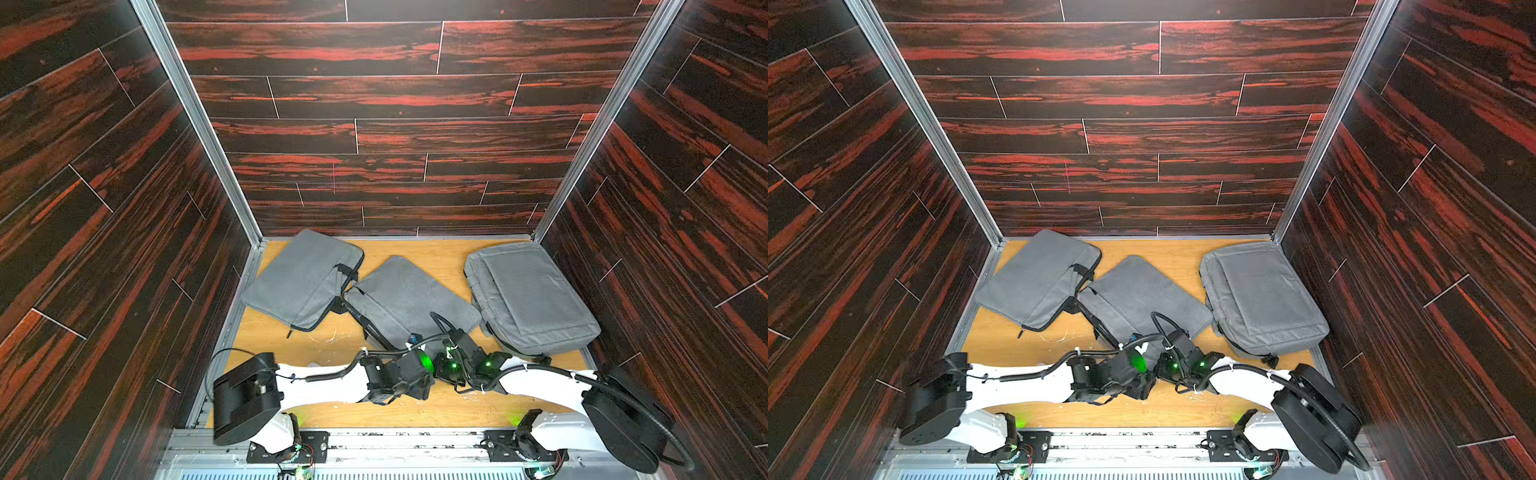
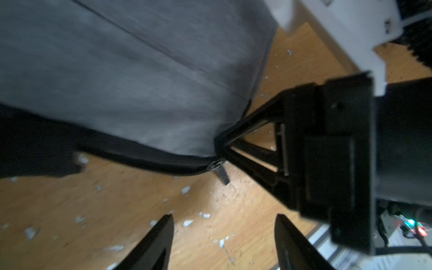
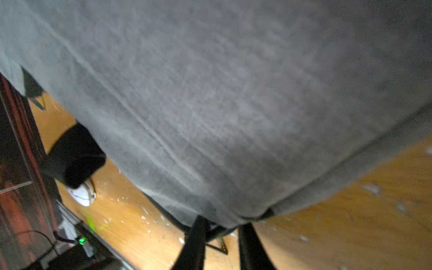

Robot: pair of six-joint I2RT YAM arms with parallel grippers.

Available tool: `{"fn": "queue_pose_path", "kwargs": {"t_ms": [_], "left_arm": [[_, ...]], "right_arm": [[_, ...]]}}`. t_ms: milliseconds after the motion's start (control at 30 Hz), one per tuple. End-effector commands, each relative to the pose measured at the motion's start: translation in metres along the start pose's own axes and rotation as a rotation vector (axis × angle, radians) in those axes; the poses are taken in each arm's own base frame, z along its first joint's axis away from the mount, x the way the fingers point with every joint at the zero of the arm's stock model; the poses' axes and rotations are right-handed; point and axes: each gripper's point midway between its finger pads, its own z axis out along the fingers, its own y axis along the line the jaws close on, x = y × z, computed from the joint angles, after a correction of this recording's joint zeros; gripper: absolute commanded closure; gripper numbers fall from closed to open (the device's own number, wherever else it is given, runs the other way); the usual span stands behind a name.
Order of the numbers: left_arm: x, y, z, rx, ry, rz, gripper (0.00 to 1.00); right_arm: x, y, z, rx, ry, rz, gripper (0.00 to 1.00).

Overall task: Put the mouse into the laptop bag
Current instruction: Zip the zipper on the zippered laptop bag.

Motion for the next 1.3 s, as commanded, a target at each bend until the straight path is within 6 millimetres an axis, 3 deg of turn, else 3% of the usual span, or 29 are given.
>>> {"fn": "queue_pose_path", "kwargs": {"t_ms": [0, 167, 500, 867, 1100, 1200, 1267], "left_arm": [[-0.002, 0.002, 0.006, -0.045, -0.006, 0.041, 0.31], [0.003, 0.013, 0.016, -0.109, 0.013, 0.072, 0.38], [0.007, 0.009, 0.028, -0.116, 0.048, 0.110, 0.38], [0.013, 0.015, 0.039, -0.147, 0.063, 0.125, 0.41], [0.015, 0.025, 0.048, -0.207, 0.073, 0.140, 0.41], [0.014, 0.030, 0.048, -0.240, 0.069, 0.136, 0.46], [0.013, 0.032, 0.047, -0.248, 0.063, 0.135, 0.55]], "right_arm": [[0.005, -0.002, 0.006, 0.011, 0.027, 0.021, 0.84], [0.004, 0.000, 0.004, 0.019, 0.028, 0.017, 1.00], [0.001, 0.008, 0.000, 0.007, 0.026, 0.009, 1.00], [-0.003, 0.050, -0.018, -0.177, 0.040, 0.021, 1.00], [-0.001, 0.065, -0.025, -0.247, 0.063, 0.031, 1.00], [0.000, 0.067, -0.026, -0.261, 0.071, 0.036, 1.00], [0.001, 0.067, -0.026, -0.264, 0.075, 0.037, 1.00]]}}
